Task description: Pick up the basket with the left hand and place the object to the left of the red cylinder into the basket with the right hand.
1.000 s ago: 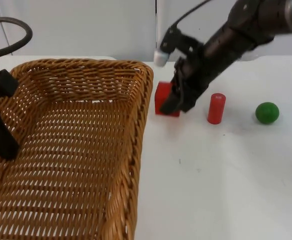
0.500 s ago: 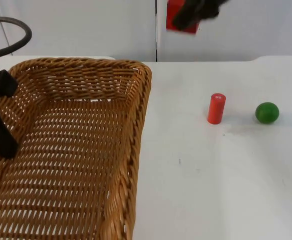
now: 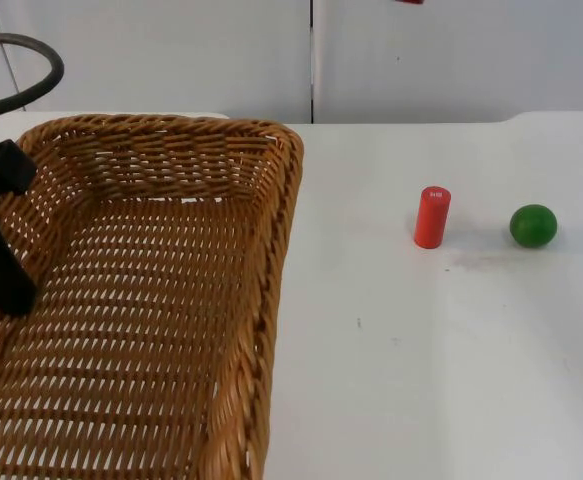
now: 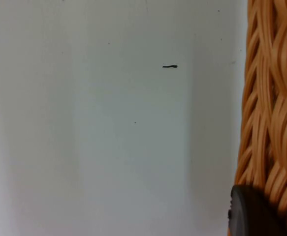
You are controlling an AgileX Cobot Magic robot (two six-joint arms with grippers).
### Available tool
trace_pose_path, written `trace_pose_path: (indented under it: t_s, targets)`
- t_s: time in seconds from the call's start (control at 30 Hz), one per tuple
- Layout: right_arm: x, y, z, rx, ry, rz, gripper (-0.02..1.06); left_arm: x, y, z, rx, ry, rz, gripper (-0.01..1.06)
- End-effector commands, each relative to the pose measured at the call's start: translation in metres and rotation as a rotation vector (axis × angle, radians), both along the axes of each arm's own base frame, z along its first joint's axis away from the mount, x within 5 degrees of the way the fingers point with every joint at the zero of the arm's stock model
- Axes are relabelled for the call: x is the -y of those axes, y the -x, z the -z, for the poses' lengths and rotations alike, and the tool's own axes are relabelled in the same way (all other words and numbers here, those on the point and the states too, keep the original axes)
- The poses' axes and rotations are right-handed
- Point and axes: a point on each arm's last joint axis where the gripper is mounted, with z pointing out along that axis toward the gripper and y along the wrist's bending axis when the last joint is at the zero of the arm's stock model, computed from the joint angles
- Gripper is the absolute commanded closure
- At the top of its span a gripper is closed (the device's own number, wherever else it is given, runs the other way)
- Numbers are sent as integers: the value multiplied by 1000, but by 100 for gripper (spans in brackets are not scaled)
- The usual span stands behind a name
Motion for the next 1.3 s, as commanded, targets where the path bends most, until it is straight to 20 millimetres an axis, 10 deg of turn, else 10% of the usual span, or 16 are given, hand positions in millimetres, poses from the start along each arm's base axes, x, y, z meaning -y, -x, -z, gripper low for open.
trace_pose_path:
  t_s: [0.0, 0.5, 1.27]
  targets:
    - [-1, 7, -8, -10, -8, -14, 105, 2, 1, -4, 10, 15, 3, 105]
    - [-10, 17, -5, -16, 67, -54, 105, 2, 1, -4, 12, 14, 6, 105]
    - [-104, 91, -5, 32, 75, -324, 105, 2, 1, -4, 15, 12, 13, 105]
